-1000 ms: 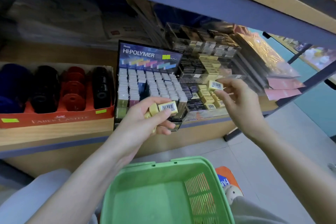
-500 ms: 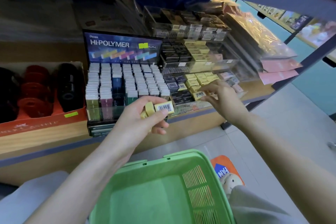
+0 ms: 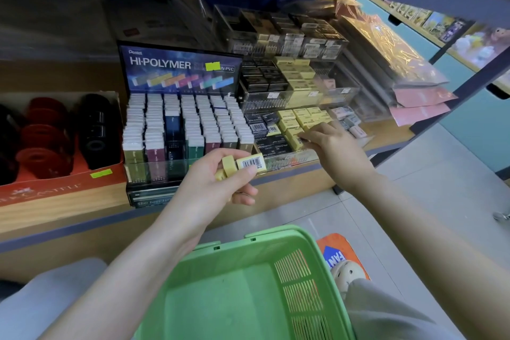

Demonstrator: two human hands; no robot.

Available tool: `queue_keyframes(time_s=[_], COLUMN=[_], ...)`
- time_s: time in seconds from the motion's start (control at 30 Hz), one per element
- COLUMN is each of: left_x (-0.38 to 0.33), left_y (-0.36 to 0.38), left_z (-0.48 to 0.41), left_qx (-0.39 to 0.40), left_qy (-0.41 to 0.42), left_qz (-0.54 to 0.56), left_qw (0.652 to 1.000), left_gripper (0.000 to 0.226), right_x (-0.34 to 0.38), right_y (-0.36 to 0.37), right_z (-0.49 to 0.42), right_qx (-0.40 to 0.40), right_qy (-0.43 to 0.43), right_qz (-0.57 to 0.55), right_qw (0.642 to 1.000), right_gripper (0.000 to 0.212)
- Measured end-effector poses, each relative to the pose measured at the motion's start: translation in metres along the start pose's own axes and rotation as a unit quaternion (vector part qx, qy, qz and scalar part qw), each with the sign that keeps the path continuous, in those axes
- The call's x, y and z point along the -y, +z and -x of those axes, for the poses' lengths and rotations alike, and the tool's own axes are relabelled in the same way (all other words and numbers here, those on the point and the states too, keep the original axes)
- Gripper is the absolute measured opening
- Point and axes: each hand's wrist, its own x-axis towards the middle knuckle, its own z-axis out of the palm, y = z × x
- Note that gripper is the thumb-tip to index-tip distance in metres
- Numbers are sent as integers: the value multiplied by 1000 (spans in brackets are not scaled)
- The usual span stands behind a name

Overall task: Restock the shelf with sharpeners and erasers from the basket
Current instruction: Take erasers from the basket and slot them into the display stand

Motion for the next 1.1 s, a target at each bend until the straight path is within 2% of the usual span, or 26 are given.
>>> queue_keyframes(time_s=[0.07,0.1,0.13,0.2,0.23,0.3,0.37,0.53,0.6,0.67,0.77,0.87,0.97,1.1], left_x=[1,2,2,2,2,2,3,3,4,4,5,6,7,7], left_y=[-1,-1,-1,0,0,2,4,10,10,9,10,11,9,8], left_z=[0,-1,-1,-1,0,1,2,6,5,2,-1,-1,-2,-5], left_qx=[-4,-4,-4,0,4,13,23,33,18,-3,-8,13,18,9], left_qy=[-1,-1,-1,2,5,9,8,12,4,-17,-23,0,15,19], left_qz=[1,0,-1,-4,-4,-11,-22,-33,-31,-8,-4,-41,-64,-63], left_qw=[1000,1000,1000,1000,1000,1000,999,999,999,1000,1000,999,998,998], left_gripper=[21,22,22,21,19,18,21,20,21,17,11,11,11,12], right_x=[4,10,20,47,60,81,92,88,79,62,20,-17,-32,-37], right_y=[-1,-4,-10,-26,-34,-44,-46,-42,-45,-46,-36,-18,-6,2], right_z=[3,6,9,17,21,30,36,38,36,27,4,-18,-32,-36], right_qx=[-23,-38,-52,-38,-20,6,9,-39,-53,-71,-91,-45,-2,23], right_qy=[-10,-1,27,74,64,8,-34,-32,14,99,192,233,282,246], right_qz=[12,-26,-105,-309,-377,-424,-405,-339,-339,-339,-261,-205,-256,-276], right_qw=[1000,999,993,947,924,906,914,939,939,933,942,950,925,929], right_gripper=[26,27,26,27,29,33,29,22,15,7,12,24,21,21])
